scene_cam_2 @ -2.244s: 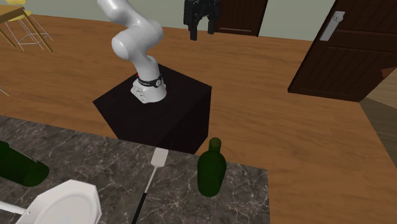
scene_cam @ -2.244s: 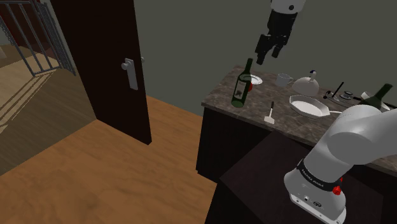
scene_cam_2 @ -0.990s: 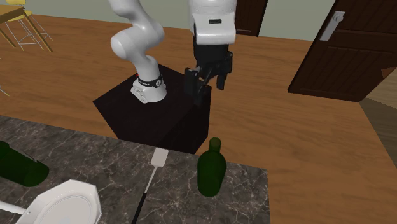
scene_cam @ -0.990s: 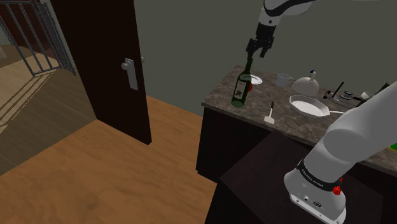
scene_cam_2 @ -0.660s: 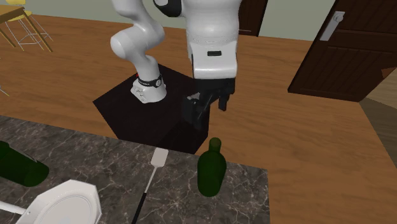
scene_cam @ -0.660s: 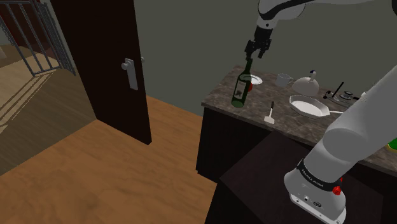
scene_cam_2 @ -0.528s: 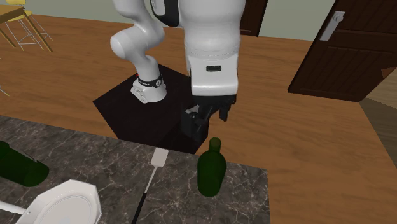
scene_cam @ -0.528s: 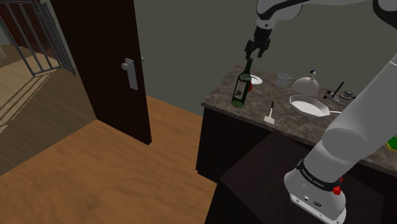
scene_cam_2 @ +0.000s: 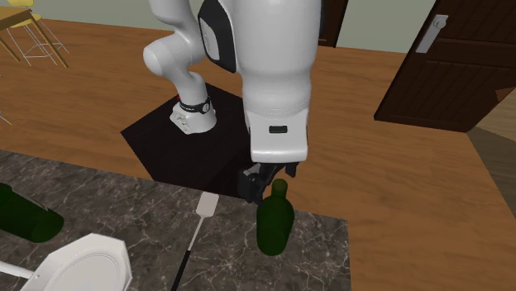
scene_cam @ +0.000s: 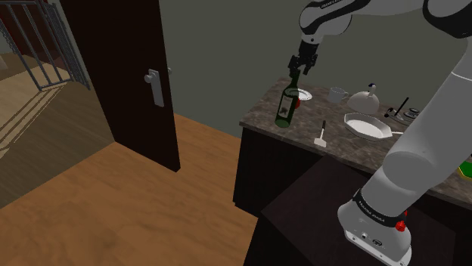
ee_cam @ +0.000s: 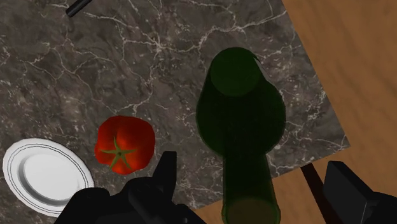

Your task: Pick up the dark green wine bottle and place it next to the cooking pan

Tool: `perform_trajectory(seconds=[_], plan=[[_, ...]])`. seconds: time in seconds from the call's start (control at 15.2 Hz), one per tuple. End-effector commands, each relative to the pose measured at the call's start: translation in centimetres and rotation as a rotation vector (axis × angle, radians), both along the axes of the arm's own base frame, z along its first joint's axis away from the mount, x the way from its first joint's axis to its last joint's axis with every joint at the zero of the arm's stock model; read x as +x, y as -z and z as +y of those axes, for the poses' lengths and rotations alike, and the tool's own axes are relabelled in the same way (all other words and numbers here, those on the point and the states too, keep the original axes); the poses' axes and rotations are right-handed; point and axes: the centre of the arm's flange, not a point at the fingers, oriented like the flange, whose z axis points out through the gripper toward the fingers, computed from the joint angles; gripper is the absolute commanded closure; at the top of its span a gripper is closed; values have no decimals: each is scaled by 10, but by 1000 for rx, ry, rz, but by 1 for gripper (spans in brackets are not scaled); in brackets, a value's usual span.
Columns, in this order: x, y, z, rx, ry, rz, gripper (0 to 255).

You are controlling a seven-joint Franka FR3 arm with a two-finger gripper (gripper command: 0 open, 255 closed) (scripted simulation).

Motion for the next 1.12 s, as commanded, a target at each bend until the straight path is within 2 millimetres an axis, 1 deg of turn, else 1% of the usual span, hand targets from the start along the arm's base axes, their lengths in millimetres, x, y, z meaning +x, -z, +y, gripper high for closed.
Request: perform_trajectory(seconds=[0.0, 0.46, 0.53, 1.06], plan=[[1, 7, 0, 0, 0, 0, 0], [1, 7, 0, 0, 0, 0, 0], [1, 7, 0, 0, 0, 0, 255], [1, 7, 0, 0, 0, 0, 255]])
